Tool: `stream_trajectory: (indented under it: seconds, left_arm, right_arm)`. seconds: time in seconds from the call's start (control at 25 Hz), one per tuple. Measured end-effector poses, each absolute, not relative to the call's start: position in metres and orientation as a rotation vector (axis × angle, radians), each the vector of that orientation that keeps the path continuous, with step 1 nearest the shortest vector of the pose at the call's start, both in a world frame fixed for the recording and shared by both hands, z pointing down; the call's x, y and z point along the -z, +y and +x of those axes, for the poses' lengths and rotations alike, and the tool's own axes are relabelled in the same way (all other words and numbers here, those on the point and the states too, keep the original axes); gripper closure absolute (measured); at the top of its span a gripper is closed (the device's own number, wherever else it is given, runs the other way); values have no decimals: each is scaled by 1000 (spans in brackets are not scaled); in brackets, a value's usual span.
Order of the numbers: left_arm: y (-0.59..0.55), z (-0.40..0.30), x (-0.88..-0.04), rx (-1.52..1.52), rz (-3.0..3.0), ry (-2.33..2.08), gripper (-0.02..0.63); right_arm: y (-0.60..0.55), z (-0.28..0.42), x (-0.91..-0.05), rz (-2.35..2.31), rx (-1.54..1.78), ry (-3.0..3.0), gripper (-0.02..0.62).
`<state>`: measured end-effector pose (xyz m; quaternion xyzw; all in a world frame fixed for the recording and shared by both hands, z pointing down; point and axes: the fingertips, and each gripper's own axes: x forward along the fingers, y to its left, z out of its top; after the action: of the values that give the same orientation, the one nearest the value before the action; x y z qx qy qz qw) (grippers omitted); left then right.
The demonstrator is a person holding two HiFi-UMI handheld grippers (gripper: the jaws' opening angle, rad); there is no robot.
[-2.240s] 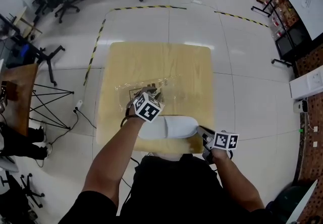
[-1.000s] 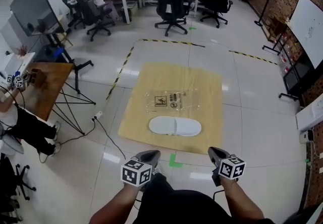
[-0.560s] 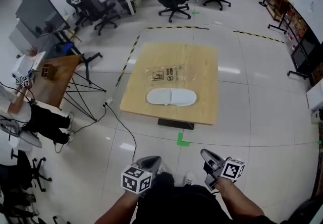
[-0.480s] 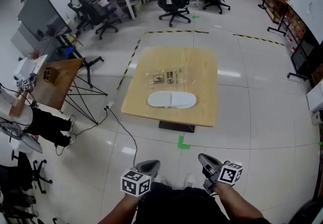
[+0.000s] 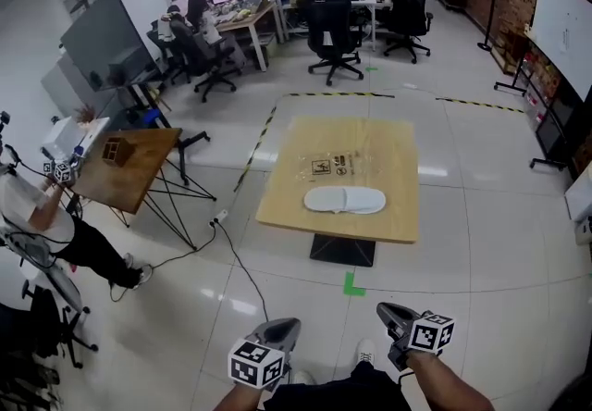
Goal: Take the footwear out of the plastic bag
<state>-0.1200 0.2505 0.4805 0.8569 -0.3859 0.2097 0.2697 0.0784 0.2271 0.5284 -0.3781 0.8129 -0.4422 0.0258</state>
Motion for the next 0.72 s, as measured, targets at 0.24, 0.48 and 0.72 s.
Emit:
stream_trajectory:
  seconds: [0.24, 0.48, 0.72]
  left_arm:
    - [291, -153, -492, -491, 2334, -904, 597]
    - [328, -151, -497, -501, 2421, -797, 597]
    - [346, -159, -483, -518, 2465, -851, 598]
  right_arm:
    - [286, 24, -494, -1304, 1147, 2686, 594]
    - [358, -1, -491, -1509, 980, 2887, 594]
    - [391, 8, -473, -1562, 989, 2866, 594]
